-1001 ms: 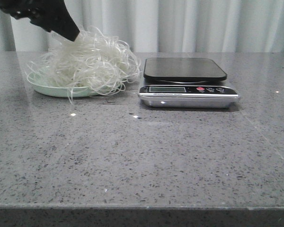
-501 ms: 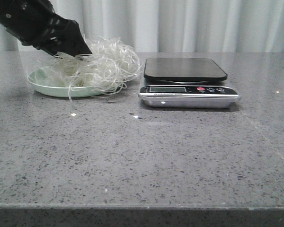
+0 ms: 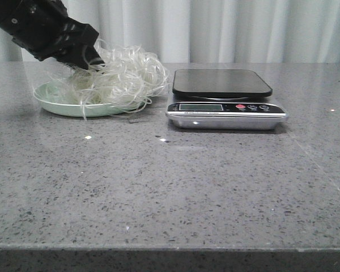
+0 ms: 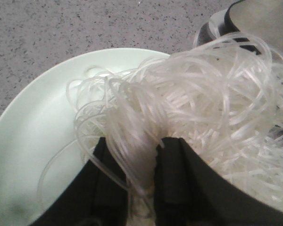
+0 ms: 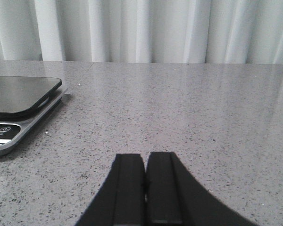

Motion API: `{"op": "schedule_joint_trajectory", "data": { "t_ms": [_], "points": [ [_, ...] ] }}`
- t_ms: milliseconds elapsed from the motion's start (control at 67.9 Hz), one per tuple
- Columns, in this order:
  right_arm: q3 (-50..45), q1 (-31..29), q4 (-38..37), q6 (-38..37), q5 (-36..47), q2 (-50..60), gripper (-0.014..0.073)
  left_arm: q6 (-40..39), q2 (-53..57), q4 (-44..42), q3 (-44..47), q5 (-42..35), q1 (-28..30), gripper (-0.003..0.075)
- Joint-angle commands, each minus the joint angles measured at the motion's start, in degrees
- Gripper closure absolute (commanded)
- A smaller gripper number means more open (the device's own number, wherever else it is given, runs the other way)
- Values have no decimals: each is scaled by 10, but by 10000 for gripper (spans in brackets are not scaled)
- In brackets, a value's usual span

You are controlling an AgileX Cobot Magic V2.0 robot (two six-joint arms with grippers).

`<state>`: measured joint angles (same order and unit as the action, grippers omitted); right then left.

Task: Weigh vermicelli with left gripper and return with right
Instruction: 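Lower the left gripper into the vermicelli pile and close on it, then lift the vermicelli with the left gripper and carry it over the scale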

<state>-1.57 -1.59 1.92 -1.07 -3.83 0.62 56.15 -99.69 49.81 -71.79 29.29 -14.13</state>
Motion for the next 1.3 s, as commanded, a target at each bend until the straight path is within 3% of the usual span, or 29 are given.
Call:
{"op": "schedule_joint_trajectory", "data": {
  "t_ms": [0,295,545,722,1001,1281],
  "points": [
    [4,-2,-6,1,42,9,443,0,35,18,-24,-8,0,574],
    [4,-2,-6,1,42,9,443,0,86,42,-87,-9,-1,583],
    [4,-2,-6,1,42,9,443,0,101,159,-172,3,-8,583],
    [4,-2,-6,1,42,9,443,0,96,173,-224,-5,-55,583],
    [4,-2,-6,1,42,9,443,26,60,173,-237,-98,-156,584],
    [4,-2,-6,1,42,9,443,39,-13,173,-237,-97,-187,584]
  ]
}}
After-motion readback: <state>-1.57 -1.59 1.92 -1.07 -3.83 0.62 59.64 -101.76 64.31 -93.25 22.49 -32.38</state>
